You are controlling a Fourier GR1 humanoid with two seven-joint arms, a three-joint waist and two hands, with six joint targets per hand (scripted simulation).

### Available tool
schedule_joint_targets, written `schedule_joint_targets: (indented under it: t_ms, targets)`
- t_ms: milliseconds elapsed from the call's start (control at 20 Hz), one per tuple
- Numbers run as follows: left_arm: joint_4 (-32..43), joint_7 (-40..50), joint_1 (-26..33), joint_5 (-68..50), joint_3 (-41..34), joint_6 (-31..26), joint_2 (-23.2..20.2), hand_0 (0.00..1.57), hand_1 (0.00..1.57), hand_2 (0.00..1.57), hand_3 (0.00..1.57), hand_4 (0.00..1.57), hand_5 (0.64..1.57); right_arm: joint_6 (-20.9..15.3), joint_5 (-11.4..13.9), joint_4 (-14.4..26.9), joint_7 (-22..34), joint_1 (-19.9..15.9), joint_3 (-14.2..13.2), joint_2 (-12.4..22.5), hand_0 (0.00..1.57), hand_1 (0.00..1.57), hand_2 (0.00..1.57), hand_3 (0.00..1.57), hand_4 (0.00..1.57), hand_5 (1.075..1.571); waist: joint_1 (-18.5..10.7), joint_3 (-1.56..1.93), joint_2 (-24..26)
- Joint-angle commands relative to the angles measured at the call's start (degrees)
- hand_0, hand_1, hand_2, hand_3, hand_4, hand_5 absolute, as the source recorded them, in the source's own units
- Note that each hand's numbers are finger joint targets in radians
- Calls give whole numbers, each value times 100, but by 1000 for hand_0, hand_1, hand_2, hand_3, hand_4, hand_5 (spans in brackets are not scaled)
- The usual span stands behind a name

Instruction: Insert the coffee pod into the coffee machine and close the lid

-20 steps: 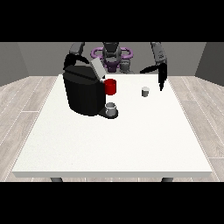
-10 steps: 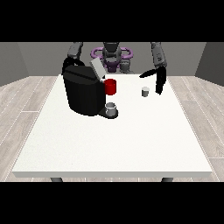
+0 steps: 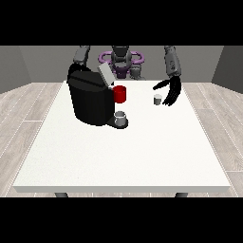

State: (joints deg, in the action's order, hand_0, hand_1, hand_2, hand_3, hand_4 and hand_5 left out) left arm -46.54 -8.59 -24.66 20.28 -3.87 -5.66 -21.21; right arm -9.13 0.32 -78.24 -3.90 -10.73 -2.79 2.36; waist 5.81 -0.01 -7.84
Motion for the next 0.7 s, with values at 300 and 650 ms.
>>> schedule_joint_targets:
  t_ms: [300,650]
  targets:
    - [581,-492,-182,918,269,820,-24,645,645,788,527,0,1571,-67,143,104,-211,11,116,-85,0,0,0,0,527,1571,107,-1,-133]
    - [781,-650,-356,1076,103,1212,72,837,837,974,737,391,1571,203,-213,384,-261,-6,-152,33,0,0,0,0,492,1571,11,0,33]
